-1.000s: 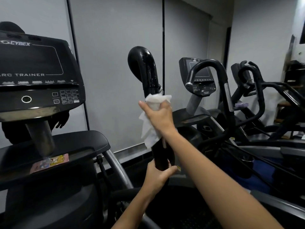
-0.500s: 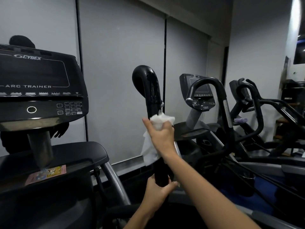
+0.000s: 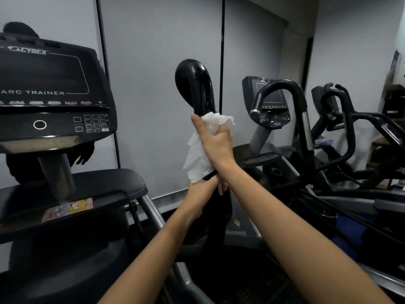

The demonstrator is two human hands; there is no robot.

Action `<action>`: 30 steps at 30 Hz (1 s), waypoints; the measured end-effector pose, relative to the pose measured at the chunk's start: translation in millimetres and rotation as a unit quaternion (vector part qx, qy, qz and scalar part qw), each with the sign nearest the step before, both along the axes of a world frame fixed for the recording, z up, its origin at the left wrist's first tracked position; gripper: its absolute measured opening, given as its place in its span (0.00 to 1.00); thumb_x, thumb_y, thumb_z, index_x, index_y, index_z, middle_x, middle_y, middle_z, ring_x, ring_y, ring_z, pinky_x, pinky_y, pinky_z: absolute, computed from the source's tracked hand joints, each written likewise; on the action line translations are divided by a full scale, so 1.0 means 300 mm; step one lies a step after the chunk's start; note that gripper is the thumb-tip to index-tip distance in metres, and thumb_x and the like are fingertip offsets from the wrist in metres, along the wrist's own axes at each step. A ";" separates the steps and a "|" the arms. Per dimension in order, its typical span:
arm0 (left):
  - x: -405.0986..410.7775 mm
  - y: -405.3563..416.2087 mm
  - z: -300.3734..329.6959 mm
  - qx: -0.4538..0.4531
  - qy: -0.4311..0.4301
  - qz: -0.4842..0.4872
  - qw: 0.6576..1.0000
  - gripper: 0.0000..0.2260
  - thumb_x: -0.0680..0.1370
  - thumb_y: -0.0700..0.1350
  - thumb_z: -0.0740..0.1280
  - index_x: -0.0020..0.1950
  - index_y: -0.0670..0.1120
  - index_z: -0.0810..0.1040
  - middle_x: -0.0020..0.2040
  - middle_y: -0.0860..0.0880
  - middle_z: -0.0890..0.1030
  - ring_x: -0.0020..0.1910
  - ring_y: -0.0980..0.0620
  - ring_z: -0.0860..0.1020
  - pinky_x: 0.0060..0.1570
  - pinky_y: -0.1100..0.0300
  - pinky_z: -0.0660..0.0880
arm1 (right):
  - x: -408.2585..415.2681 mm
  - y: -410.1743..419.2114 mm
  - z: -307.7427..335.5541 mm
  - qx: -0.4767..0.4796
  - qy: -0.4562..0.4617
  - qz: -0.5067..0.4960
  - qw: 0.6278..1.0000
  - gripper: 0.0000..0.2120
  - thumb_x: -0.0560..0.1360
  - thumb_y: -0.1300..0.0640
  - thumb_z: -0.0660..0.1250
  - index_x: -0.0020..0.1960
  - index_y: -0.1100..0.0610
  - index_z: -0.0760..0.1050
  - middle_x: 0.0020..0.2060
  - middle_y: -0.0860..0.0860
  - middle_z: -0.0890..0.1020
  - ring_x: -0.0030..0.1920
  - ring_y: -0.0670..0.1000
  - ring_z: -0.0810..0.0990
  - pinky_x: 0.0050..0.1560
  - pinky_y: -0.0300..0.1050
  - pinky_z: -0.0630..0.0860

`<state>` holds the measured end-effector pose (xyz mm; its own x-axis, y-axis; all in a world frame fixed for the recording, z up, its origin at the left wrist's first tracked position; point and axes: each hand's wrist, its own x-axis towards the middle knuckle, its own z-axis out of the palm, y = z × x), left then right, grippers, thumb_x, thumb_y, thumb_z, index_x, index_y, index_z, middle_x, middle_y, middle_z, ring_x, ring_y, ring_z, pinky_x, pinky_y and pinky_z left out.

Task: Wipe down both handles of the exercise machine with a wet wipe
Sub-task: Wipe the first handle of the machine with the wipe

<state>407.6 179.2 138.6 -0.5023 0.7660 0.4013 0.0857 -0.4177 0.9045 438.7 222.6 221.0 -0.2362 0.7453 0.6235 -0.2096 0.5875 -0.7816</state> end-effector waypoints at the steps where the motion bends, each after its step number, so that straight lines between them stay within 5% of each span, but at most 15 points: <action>1: 0.003 0.006 0.001 -0.007 -0.004 0.003 1.000 0.08 0.74 0.35 0.67 0.41 0.48 0.77 0.26 0.55 0.81 0.27 0.59 0.79 0.34 0.63 0.77 | -0.005 -0.002 0.034 0.013 0.004 -0.007 1.000 0.19 0.70 0.39 0.70 0.31 0.52 0.71 0.28 0.47 0.77 0.33 0.49 0.77 0.39 0.44 0.74; 6: -0.007 0.028 -0.003 -0.012 0.015 0.008 1.000 0.04 0.73 0.36 0.69 0.40 0.39 0.75 0.25 0.48 0.76 0.24 0.52 0.75 0.29 0.60 0.73 | -0.047 0.012 0.212 0.091 -0.003 -0.086 0.992 0.25 0.73 0.40 0.67 0.28 0.52 0.59 0.24 0.47 0.68 0.30 0.50 0.70 0.40 0.45 0.70; 14: 0.003 0.028 -0.017 0.003 -0.021 0.005 1.000 0.05 0.73 0.37 0.69 0.39 0.46 0.80 0.31 0.51 0.81 0.32 0.55 0.80 0.37 0.60 0.77 | 0.008 0.004 0.009 0.045 -0.001 -0.017 0.999 0.19 0.73 0.41 0.68 0.35 0.56 0.71 0.32 0.52 0.79 0.35 0.49 0.79 0.39 0.38 0.74; 20: -0.003 0.029 -0.014 0.015 0.016 -0.008 1.000 0.06 0.72 0.38 0.69 0.36 0.39 0.75 0.27 0.43 0.76 0.28 0.47 0.75 0.34 0.55 0.73 | -0.010 -0.016 0.141 0.032 0.056 -0.045 0.997 0.27 0.80 0.43 0.54 0.27 0.56 0.61 0.24 0.48 0.66 0.28 0.47 0.67 0.36 0.43 0.66; 22: -0.012 0.032 -0.015 0.011 0.020 -0.004 1.000 0.06 0.73 0.37 0.69 0.37 0.39 0.75 0.26 0.46 0.76 0.26 0.50 0.75 0.33 0.56 0.73 | -0.018 -0.026 0.225 0.005 0.067 -0.041 0.997 0.29 0.81 0.43 0.49 0.41 0.66 0.75 0.30 0.49 0.70 0.36 0.50 0.70 0.44 0.42 0.66; 25: -0.015 0.025 -0.018 0.005 0.022 -0.014 1.000 0.05 0.73 0.38 0.70 0.42 0.39 0.74 0.27 0.48 0.77 0.26 0.51 0.76 0.33 0.57 0.74 | -0.029 -0.031 0.295 -0.023 0.052 -0.027 0.998 0.30 0.81 0.40 0.44 0.60 0.61 0.73 0.39 0.48 0.74 0.49 0.53 0.74 0.58 0.46 0.68; 27: -0.010 0.023 -0.019 0.013 0.025 -0.016 0.999 0.07 0.72 0.39 0.71 0.42 0.37 0.75 0.27 0.46 0.77 0.26 0.52 0.76 0.32 0.59 0.74 | -0.034 -0.023 0.271 -0.005 0.025 -0.033 0.999 0.28 0.80 0.39 0.45 0.51 0.58 0.75 0.41 0.51 0.76 0.50 0.54 0.76 0.60 0.49 0.70; 30: -0.007 0.028 -0.016 0.008 0.018 -0.007 1.000 0.07 0.73 0.39 0.70 0.37 0.37 0.76 0.28 0.44 0.77 0.26 0.51 0.76 0.32 0.59 0.74 | -0.036 -0.014 0.166 0.070 0.001 -0.073 0.995 0.24 0.80 0.41 0.50 0.32 0.53 0.66 0.31 0.48 0.73 0.38 0.50 0.74 0.46 0.44 0.69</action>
<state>405.5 187.6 133.9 -0.4764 0.7656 0.4323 0.1130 -0.4342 0.8937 427.9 218.4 270.9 -0.1300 0.6773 0.7241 -0.1157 0.7149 -0.6895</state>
